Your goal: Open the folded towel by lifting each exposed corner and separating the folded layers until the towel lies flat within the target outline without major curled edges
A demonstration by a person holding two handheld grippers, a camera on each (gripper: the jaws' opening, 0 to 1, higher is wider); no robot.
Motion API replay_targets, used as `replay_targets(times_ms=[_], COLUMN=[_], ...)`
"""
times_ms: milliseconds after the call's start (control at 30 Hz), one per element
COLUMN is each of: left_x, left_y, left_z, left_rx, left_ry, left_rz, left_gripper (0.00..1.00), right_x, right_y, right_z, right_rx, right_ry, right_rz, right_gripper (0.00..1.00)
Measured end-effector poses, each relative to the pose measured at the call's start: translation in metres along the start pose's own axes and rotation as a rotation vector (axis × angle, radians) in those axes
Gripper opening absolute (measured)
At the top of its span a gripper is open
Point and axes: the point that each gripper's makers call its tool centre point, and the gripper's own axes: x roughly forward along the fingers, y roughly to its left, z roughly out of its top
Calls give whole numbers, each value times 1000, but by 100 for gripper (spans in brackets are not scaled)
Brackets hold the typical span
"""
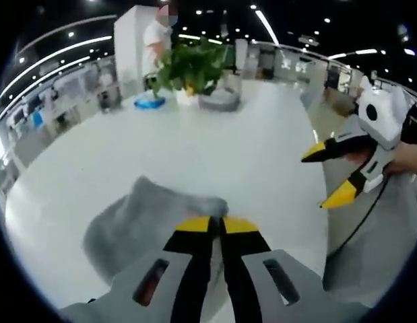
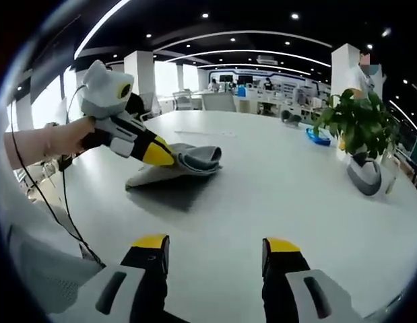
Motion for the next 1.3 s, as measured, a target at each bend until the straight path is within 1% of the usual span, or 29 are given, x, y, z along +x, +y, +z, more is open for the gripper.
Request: replay_targets(times_ms=[233, 367, 433, 467, 500, 567, 667, 700, 733, 800, 900, 933, 1000, 1067, 1133, 1200, 1300], left_x=[-10, -16, -19, -20, -22, -24, -28, -29, -30, -31, -33, -34, -36, -37, -39, -40, -42], left_y=[-8, -10, -11, -11, -11, -12, -12, -11, -10, -9, -7, -7, -5, -4, -3, -2, -1], left_z=[8, 12, 13, 14, 15, 16, 15, 16, 16, 16, 17, 17, 18, 18, 18, 19, 20], left_rx=[14, -4, -20, -24, -32, -47, -53, -57, -59, -72, -83, -82, -82, -85, -88, -92, -93], left_ry=[-25, -48, -58, -61, -71, -76, -87, -92, -95, -98, -107, -109, -114, -116, -120, -123, -125], left_rz=[-8, -9, -10, -8, -2, -8, 2, 8, 10, 9, 15, 21, 26, 31, 37, 40, 47], left_gripper=[4, 4, 4, 4, 4, 4, 4, 4, 4, 4, 4, 4, 4, 5, 5, 5, 5], right_x=[5, 9, 12, 13, 14, 16, 25, 29, 32, 41, 56, 62, 72, 78, 91, 100, 111], right_y=[6, 14, 18, 19, 19, 19, 22, 23, 23, 26, 32, 35, 41, 45, 52, 56, 59], right_z=[1, 3, 6, 6, 8, 10, 23, 26, 28, 32, 39, 40, 38, 35, 32, 27, 24], right_rx=[-23, -50, -70, -76, -90, -99, -84, -84, -83, -81, -112, -134, -208, -234, -247, -275, -277], right_ry=[8, 12, 8, 7, 6, 1, -32, -42, -49, -48, -50, -52, -26, -11, -3, 21, 36], right_rz=[22, 47, 66, 70, 75, 82, 130, 138, 148, 170, 210, 224, 249, 263, 284, 301, 314], right_gripper=[48, 45, 42, 39, 33, 25, 16, 10, 7, 5, 0, 0, 0, 0, 0, 0, 0])
